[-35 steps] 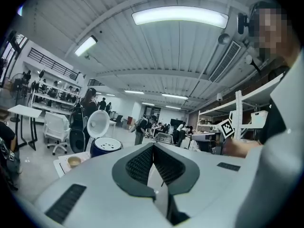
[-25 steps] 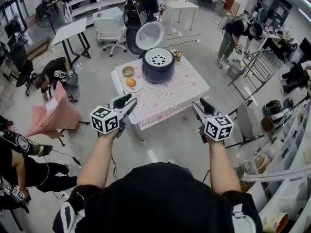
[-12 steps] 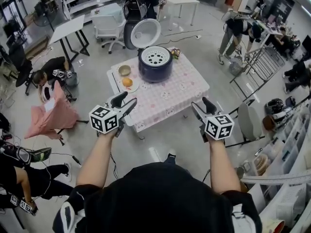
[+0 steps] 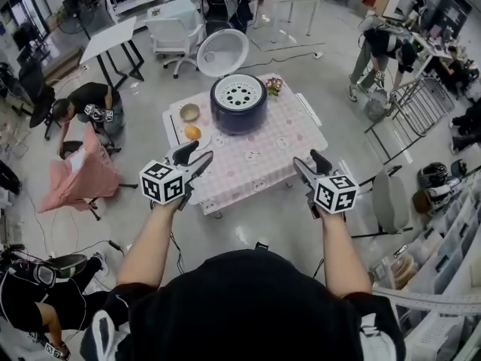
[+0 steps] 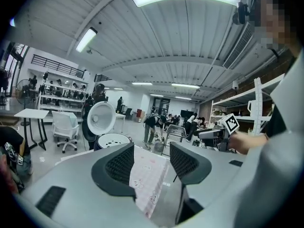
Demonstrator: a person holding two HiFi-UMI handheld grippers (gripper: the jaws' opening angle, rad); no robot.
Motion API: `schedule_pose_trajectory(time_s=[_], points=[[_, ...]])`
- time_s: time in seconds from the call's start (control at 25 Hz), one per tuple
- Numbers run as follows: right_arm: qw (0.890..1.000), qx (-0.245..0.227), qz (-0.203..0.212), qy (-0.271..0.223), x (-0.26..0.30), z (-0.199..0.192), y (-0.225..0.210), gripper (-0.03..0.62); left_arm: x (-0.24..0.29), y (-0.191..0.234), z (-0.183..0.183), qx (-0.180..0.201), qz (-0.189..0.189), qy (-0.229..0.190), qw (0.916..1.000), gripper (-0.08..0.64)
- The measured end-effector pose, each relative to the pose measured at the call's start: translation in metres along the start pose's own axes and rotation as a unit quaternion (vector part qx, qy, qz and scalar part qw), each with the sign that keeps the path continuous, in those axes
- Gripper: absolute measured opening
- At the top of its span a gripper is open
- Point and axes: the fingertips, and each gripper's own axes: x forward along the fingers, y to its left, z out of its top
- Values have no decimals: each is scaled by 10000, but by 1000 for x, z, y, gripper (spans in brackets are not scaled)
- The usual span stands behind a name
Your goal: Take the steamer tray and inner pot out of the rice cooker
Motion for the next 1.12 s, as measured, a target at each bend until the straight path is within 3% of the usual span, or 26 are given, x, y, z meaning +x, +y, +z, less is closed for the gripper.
schedule_pose_trajectory(time_s=[0.4,1.12], points=[[9991,-67,321,251,47,9,-55,282,64,9,10,-102,215,9,9997,244],[9957,-147,808,421,90,29,-100,288,102,20,17,-227,677,39,9974,246]])
